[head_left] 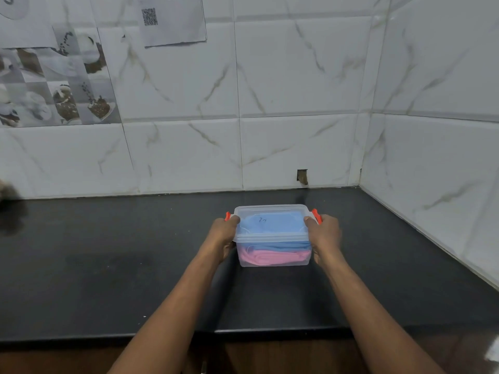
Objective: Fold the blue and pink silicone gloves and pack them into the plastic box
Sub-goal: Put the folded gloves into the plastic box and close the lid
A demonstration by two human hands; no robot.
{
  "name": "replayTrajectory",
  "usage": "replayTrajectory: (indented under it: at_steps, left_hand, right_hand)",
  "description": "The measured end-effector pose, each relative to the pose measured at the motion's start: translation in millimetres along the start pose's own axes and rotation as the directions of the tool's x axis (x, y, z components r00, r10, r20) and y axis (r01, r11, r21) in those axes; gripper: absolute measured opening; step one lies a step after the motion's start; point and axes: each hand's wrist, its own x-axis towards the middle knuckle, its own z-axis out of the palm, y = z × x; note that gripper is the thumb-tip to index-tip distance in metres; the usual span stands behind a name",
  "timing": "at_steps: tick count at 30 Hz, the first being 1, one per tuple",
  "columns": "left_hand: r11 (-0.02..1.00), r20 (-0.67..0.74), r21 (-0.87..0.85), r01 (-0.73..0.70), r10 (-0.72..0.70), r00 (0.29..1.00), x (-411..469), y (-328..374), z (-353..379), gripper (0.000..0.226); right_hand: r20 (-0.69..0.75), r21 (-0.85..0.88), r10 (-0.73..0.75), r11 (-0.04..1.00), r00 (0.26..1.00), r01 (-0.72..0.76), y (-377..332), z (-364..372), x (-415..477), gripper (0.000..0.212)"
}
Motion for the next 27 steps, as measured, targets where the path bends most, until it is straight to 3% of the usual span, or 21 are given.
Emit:
replayTrajectory:
  at_steps: [4,8,15,27]
  left_hand:
    - [0.998,0.005,0.055,0.003,-0.004,1.000,4,0,-1,0.018]
    - [0.997,0.008,0.074,0.021,-0.022,1.000,7,-1,-3,0.008]
    - [0.988,0.012,0.150,0.028,-0.030,0.999,7,-2,-3,0.020]
    - [0.870,-0.017,0.492,-0.035,0.050,0.999,12,6,-3,0.024]
  right_hand:
    - [-0.025,-0.003,-0.024,1.000,0.999,0.024,1,2,0,0.023]
    - [-0.046,-0.028,-0.076,0.997,0.996,0.075,0,5,0,0.026]
    - [-0.065,-0.103,-0.130,0.987,0.989,0.123,0,7,0,0.024]
    - [-0.064,-0.113,-0.125,0.987,0.990,0.117,1,7,0,0.025]
